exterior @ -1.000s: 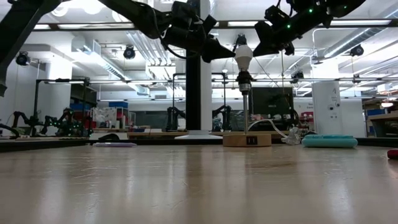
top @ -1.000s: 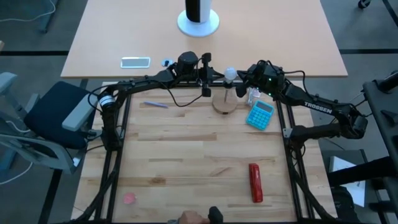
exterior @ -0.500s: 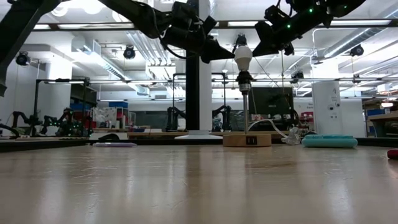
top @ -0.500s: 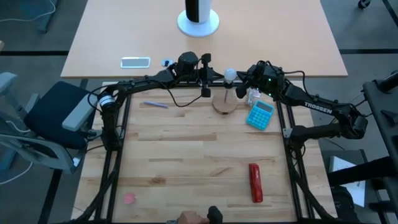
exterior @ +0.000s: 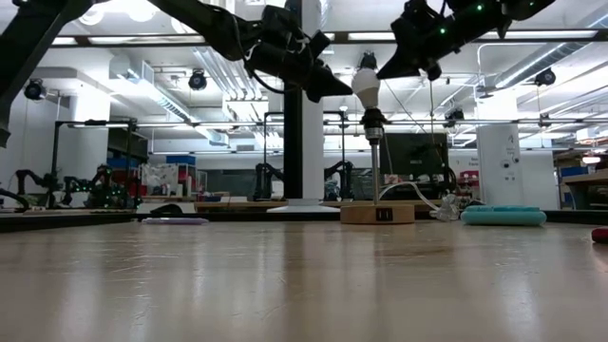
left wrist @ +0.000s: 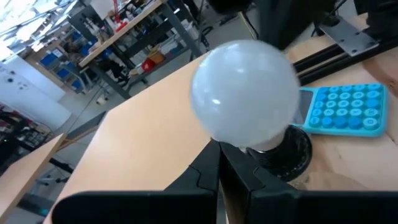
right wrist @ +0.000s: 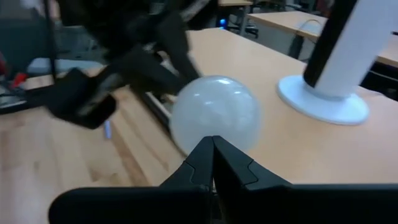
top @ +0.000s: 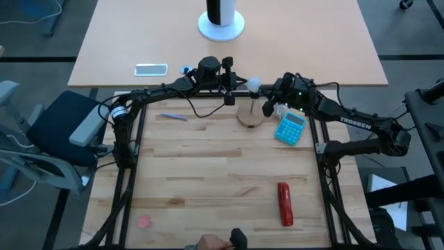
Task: Screw lightbulb
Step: Insert the lightbulb into the lamp
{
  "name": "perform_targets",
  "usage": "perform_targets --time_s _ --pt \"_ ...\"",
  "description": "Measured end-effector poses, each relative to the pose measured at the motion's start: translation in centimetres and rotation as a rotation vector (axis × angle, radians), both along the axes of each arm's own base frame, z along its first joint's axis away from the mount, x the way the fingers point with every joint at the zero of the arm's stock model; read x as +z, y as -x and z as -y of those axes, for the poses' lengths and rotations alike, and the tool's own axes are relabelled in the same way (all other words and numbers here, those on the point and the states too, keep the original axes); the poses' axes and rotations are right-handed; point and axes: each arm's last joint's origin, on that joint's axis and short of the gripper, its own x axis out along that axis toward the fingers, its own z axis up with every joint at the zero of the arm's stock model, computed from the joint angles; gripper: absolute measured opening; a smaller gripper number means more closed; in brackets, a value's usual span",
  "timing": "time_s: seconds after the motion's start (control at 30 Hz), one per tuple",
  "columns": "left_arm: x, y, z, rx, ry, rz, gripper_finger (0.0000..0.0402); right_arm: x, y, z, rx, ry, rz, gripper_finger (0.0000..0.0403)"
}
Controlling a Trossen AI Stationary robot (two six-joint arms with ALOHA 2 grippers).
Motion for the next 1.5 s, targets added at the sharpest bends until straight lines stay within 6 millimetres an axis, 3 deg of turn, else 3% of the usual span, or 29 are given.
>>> perform_targets --time_s 0.6,1.5 --pt "0.33 0.09 0.15 0.011 0.002 0.008 0.0000 0.21 0.21 -0.06 -0.136 0.026 -0.002 0.0002" --pt "0.69 0.53 0.35 0.043 0.016 -0.017 0.0000 0.37 0.20 -0.02 -0.139 0.036 0.005 0.0002"
